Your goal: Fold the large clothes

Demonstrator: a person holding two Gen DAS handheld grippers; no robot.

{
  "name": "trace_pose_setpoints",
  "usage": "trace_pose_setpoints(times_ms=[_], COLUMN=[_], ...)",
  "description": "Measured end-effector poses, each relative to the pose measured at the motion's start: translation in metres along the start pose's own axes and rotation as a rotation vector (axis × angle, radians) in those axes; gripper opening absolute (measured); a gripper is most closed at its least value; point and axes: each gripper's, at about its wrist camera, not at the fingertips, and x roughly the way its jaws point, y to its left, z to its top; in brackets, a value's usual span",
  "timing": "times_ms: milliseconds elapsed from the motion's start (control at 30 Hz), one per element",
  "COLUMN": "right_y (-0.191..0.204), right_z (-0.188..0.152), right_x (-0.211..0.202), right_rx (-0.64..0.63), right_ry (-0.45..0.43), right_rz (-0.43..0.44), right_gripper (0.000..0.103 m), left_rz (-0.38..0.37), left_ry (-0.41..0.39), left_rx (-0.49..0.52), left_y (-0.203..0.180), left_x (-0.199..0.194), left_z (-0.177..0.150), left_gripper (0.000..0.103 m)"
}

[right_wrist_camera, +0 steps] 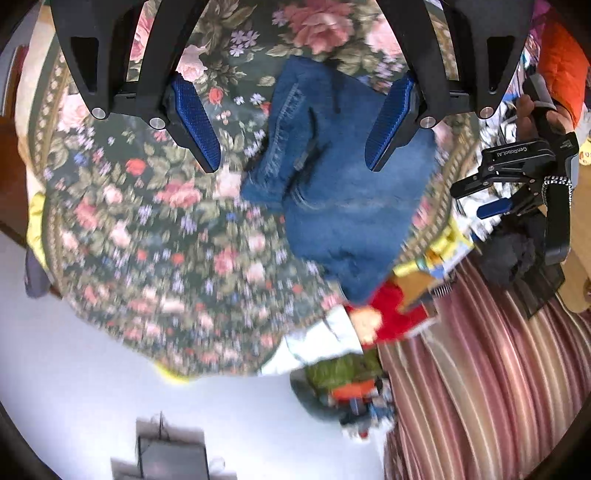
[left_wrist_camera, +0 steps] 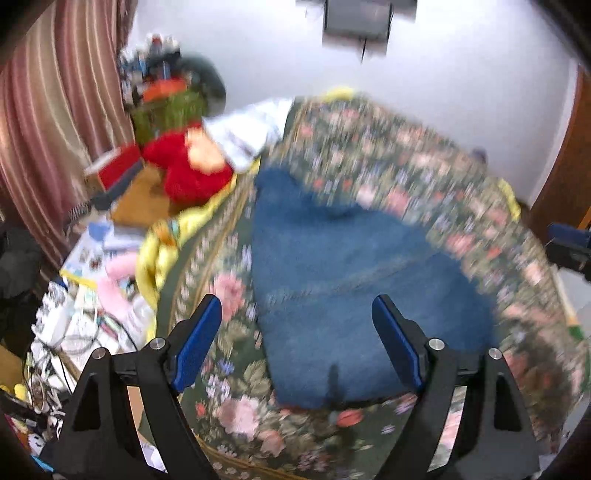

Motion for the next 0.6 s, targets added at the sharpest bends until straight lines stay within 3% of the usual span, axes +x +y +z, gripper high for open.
trace_pose_setpoints(times_ms=[133,300,433,600], right_y=[0.024,0.058,0.081,0.103], right_z=[0.008,0.012,0.005,-0.011], right_x=[-0.053,-0.117,-0.157,-0.186], right_rx=[-0.04,-0.08,-0.101,-0.107], right_ry=[-0.154,-0.328,-0.446,-0.54], right_rz=[-0.011,0.043,0.043,0.023], right_gripper=[0.079,0.079,0.079,0.079], left_rz=[-0.035,-0.085,-0.083,-0.028], left_ry=[-0.183,-0.383,-0.479,-0.576], left_rx=[0.01,0.003,-0.002,0.005], left_y=[-0.015,-0.031,-0.037,-0.045], left_x=[-0.062,-0.134,-0.171,-0.203], left_z=[0.019,0.024,0.018,0.004], left_gripper=[0.084,0.084,0.084,0.084])
